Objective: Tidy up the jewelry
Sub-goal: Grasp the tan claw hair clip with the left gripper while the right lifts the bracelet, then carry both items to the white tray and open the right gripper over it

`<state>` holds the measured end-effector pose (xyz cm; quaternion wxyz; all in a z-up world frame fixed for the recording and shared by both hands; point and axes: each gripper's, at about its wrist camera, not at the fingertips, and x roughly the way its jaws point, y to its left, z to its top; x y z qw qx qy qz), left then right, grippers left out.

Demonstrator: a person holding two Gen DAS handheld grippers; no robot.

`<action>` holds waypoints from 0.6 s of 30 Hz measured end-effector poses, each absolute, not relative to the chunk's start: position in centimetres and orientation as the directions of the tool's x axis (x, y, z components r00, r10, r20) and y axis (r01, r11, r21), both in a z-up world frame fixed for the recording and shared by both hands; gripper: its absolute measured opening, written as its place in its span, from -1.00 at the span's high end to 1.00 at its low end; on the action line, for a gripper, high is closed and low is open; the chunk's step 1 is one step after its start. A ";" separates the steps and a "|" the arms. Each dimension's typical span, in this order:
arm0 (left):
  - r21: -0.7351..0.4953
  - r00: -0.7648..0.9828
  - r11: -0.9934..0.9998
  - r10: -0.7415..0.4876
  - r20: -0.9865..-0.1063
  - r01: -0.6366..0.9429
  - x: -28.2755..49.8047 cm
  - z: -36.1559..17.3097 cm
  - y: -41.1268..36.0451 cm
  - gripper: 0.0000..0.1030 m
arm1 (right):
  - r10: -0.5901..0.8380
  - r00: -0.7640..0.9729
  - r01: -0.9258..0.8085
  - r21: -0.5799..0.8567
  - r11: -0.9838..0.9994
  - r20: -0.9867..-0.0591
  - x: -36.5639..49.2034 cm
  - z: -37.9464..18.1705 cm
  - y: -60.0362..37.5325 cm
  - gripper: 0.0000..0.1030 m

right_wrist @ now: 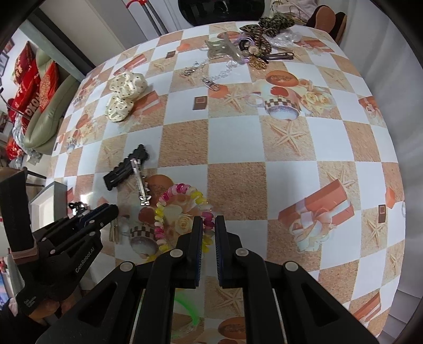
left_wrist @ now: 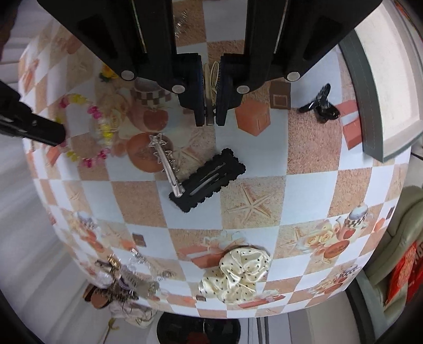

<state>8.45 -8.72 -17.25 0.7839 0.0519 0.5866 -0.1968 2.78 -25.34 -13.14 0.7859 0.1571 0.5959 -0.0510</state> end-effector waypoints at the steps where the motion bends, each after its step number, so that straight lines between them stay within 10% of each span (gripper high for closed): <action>1: -0.167 0.237 0.918 -0.262 -0.935 0.359 8.3 -16.7 -8.4 0.75 | 0.111 0.287 0.264 0.190 0.946 -0.952 2.8 -13.0 -25.2 0.81; 18: -0.200 0.357 0.966 -0.248 -0.901 0.165 6.8 -10.7 3.3 0.75 | 0.240 0.329 0.086 0.282 0.956 -0.913 6.3 -9.2 -17.0 0.81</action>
